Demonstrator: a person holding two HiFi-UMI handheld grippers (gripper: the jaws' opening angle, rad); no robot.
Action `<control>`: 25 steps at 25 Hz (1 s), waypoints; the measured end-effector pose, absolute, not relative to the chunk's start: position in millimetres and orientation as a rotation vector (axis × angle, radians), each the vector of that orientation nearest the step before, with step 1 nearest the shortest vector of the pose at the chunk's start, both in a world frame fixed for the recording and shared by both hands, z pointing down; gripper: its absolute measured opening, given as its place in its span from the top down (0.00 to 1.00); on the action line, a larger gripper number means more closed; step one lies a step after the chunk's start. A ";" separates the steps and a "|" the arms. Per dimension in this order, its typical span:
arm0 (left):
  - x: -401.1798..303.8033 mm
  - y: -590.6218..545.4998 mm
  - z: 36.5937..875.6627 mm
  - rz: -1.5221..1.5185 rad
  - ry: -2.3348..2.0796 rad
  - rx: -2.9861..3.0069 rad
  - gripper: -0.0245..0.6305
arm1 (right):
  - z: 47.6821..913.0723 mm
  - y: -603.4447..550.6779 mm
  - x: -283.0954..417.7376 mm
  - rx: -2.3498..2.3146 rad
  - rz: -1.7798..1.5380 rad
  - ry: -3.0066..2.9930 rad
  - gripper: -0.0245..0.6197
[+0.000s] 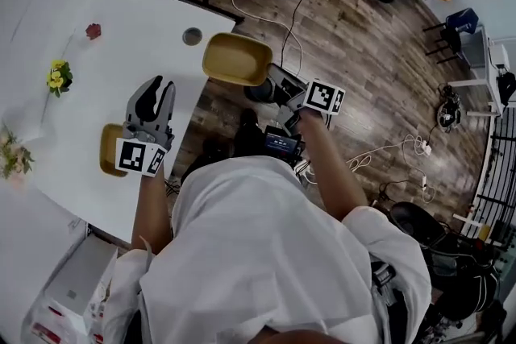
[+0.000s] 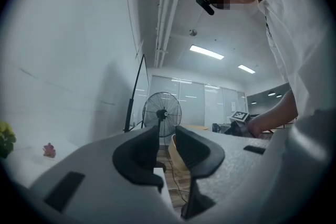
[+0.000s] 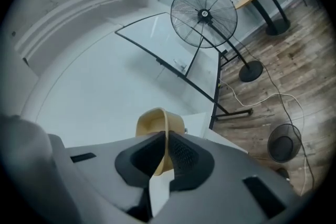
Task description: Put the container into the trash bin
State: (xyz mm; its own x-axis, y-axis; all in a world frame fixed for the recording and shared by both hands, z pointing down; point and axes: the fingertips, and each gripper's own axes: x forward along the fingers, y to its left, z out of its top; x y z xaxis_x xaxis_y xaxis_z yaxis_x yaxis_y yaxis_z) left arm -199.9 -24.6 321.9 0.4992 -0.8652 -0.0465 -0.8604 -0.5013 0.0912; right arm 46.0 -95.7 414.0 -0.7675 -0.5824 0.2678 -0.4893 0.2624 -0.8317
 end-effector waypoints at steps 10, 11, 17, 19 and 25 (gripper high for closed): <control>-81.7 -75.8 332.6 -0.071 -1.289 2.771 0.81 | 432.7 -105.9 167.5 -1.181 -1.533 2.231 0.90; -68.1 -79.9 334.6 -0.058 -1.270 2.774 0.81 | 436.4 -106.0 179.9 -1.187 -1.543 2.218 0.90; 8.7 -93.9 353.3 0.029 -1.170 2.783 0.81 | 470.5 -109.5 251.7 -1.215 -1.616 2.170 0.90; 23.8 -97.9 367.2 0.054 -1.164 2.761 0.81 | 490.2 -112.9 267.3 -1.219 -1.653 2.160 0.90; 54.2 -108.4 425.8 0.148 -1.159 2.681 0.81 | 560.5 -122.7 296.1 -1.211 -1.780 2.126 0.90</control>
